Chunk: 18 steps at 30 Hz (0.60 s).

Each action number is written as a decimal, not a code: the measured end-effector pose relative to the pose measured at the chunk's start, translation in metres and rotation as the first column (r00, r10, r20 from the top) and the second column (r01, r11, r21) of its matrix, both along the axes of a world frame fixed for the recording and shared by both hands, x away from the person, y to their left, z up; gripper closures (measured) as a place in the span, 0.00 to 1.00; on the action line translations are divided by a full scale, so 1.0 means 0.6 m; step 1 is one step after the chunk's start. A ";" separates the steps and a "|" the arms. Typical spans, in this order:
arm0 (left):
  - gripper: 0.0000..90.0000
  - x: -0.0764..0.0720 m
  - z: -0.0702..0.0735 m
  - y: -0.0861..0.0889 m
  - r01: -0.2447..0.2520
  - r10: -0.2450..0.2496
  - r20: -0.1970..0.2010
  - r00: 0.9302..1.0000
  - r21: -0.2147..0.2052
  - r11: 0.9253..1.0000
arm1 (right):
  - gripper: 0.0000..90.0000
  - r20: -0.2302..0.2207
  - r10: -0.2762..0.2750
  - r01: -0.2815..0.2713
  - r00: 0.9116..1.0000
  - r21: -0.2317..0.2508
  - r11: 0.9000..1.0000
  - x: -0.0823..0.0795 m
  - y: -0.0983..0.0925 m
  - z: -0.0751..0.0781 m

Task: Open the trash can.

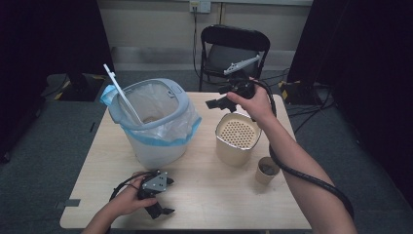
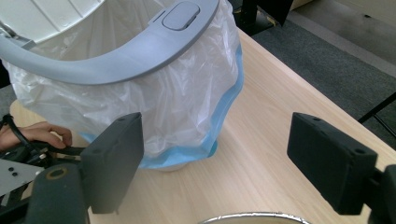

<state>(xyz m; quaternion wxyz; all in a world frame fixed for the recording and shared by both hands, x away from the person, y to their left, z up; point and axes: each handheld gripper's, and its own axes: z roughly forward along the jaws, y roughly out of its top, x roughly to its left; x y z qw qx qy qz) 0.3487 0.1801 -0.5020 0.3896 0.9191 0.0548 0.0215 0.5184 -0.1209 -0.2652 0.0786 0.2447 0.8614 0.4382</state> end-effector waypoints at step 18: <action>0.00 -0.001 -0.001 -0.001 -0.007 0.007 -0.008 1.000 -0.013 1.000 | 0.20 -0.023 -0.007 0.006 1.000 -0.006 1.000 -0.027 -0.044 -0.045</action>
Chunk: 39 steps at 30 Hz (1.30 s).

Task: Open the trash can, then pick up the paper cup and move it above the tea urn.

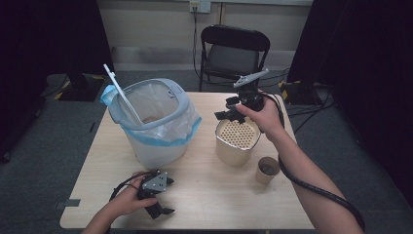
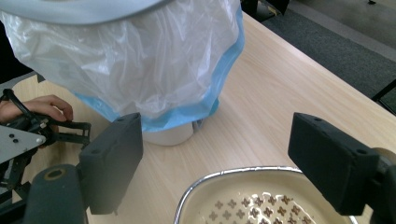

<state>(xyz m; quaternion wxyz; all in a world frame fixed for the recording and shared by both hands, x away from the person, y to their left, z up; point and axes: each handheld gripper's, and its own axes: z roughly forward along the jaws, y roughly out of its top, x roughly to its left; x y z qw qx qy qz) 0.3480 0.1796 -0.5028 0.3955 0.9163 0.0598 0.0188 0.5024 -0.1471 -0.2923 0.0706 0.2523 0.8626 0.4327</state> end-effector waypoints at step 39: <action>0.00 0.000 -0.001 0.000 0.001 -0.001 -0.009 1.000 0.004 1.000 | 0.16 -0.014 -0.080 0.081 0.997 0.058 0.995 -0.096 -0.149 -0.067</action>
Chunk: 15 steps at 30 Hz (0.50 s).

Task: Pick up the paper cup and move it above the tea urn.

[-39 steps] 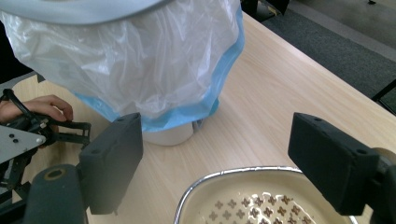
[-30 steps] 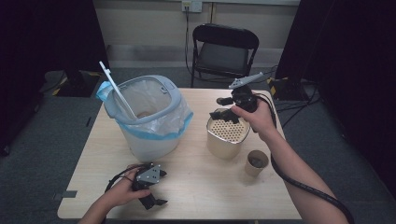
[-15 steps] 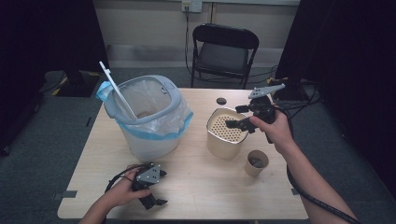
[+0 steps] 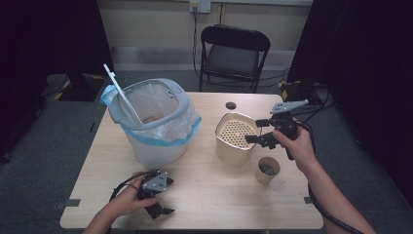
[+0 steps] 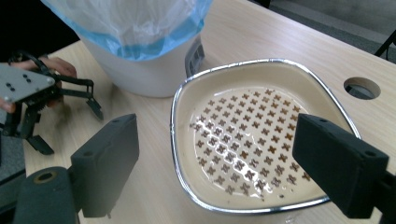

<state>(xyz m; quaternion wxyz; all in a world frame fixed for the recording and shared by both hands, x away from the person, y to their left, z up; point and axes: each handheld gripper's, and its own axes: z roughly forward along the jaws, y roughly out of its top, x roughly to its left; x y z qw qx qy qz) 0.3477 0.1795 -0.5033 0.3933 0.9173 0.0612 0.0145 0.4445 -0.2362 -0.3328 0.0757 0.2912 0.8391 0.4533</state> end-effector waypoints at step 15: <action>0.00 -0.001 0.000 -0.001 -0.006 0.005 -0.005 1.000 -0.005 1.000 | 0.18 0.023 -0.018 0.018 1.000 -0.003 1.000 -0.022 -0.022 -0.025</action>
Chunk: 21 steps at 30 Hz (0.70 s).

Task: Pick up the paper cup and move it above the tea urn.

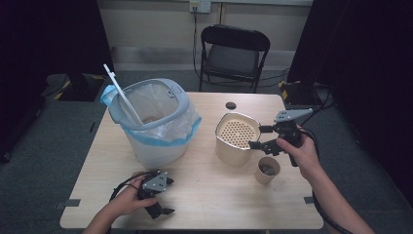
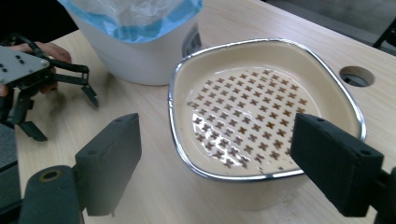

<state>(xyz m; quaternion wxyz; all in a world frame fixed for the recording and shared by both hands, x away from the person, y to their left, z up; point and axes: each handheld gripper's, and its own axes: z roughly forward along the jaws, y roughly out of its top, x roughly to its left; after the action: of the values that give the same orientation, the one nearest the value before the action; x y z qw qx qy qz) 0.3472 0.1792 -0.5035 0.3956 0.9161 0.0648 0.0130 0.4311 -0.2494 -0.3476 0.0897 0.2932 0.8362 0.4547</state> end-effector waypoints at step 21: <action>0.00 0.001 0.000 0.001 0.006 -0.006 0.005 1.000 0.006 1.000 | 0.19 0.019 -0.048 0.048 0.999 -0.020 0.999 -0.030 -0.042 -0.042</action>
<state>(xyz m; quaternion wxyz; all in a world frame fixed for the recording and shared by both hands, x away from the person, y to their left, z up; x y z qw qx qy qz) 0.3478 0.1795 -0.5033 0.3931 0.9173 0.0611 0.0145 0.4133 -0.2743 -0.3730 0.1111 0.3081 0.8328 0.4464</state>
